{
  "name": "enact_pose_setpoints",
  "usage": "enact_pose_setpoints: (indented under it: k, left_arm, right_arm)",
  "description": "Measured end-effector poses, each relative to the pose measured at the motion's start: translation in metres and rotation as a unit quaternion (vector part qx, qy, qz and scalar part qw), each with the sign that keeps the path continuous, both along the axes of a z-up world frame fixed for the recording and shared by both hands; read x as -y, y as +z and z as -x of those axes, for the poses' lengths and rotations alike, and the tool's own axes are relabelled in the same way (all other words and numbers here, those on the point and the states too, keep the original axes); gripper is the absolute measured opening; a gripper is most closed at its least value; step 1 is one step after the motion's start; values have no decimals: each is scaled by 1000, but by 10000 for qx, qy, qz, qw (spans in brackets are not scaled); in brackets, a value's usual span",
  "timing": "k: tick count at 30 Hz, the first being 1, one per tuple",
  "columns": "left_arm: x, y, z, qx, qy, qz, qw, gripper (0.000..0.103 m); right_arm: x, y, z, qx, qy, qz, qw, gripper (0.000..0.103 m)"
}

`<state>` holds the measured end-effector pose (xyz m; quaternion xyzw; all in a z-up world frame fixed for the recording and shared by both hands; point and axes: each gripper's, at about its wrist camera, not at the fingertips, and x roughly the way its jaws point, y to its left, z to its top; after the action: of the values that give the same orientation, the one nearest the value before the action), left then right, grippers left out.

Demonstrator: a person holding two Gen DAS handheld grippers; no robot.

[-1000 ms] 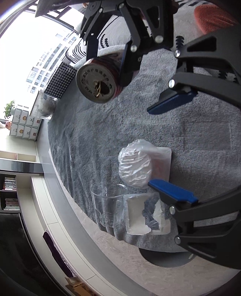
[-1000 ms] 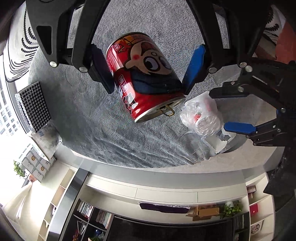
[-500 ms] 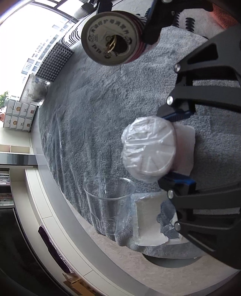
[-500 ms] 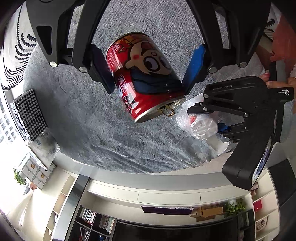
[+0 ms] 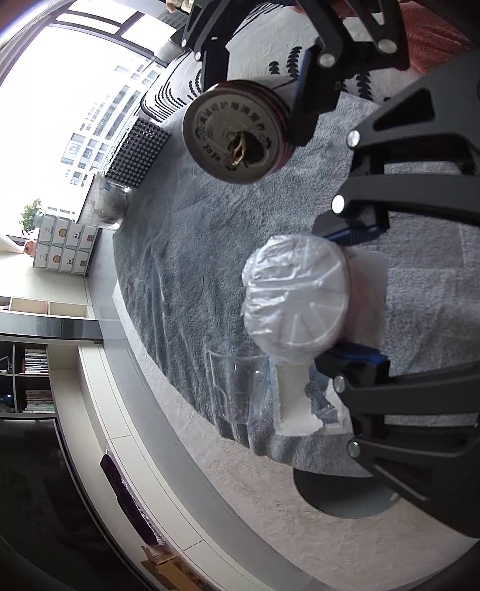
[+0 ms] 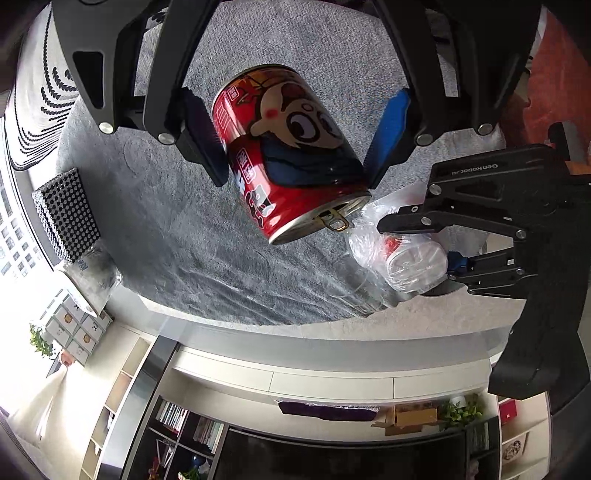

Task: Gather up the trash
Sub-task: 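Carry both to grey bin and open right tool to drop red can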

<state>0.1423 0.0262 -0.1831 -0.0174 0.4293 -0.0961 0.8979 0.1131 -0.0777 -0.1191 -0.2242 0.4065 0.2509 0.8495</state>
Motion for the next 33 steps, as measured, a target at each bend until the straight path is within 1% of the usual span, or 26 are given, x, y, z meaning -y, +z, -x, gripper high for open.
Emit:
enact_pose_setpoints:
  k: [6,11,15,18,24,27,30,33]
  left_arm:
    - [-47,25,37,203,253,45,9995,43]
    - [-107,40,68,371,717,8,9967,43]
    - [-163,41,89,391,1180,-92,9922,43]
    - [-205,34,102,327,1554,-150,9872,43]
    - [-269,12,117,155,2093,-47,9777,43]
    - [-285,0,117,81,2228,-17,9748,43]
    - [-296,-13,114,-17,2303,22,9731,43]
    - [-303,-24,110,-99,2316,55,9728,43]
  right_arm:
    - [-36,22,28,175,193,-122,9996,72]
    - [-86,35,49,298,495,-352,9977,72]
    - [-135,38,58,311,782,-539,9950,72]
    - [-170,35,60,276,957,-654,9929,72]
    - [-242,10,47,-40,1162,-841,9896,72]
    - [-273,-8,37,-168,1207,-800,9893,72]
    - [-295,-29,25,-298,1192,-761,9895,72]
    - [-316,-51,10,-407,1205,-568,9902,72]
